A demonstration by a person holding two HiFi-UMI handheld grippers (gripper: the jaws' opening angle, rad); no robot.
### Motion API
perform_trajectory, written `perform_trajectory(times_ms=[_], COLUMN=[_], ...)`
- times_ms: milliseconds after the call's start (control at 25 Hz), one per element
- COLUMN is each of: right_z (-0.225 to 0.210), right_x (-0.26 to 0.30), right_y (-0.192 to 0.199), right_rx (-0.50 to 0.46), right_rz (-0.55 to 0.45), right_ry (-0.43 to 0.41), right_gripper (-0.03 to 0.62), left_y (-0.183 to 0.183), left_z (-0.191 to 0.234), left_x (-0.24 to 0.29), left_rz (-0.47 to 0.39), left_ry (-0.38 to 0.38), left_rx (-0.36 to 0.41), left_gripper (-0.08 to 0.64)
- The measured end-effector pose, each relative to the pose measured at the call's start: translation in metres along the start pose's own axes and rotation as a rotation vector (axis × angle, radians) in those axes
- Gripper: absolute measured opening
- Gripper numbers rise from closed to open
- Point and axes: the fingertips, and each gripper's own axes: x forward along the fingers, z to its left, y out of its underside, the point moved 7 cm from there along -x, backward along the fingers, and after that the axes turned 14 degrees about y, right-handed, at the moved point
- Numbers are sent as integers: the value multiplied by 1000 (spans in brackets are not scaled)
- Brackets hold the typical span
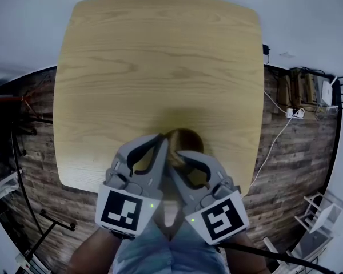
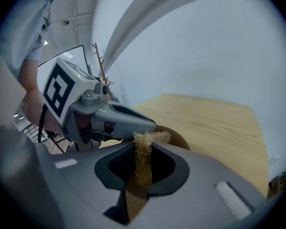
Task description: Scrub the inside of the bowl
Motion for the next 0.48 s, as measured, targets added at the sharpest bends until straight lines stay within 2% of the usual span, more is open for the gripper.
perform_trajectory(times_ms=[240, 480], right_z=[18, 18], right_x=[-6, -18], right_y=[6, 7], right_rx=[-17, -29], right_rz=[32, 36], right_ry=[-110, -124], right_gripper=[61, 60], left_y=[-1, -1], left_z=[4, 6], left_x=[1, -1], left_rz=[4, 2], left_ry=[-16, -44], left_rx=[-3, 1], left_gripper=[32, 32])
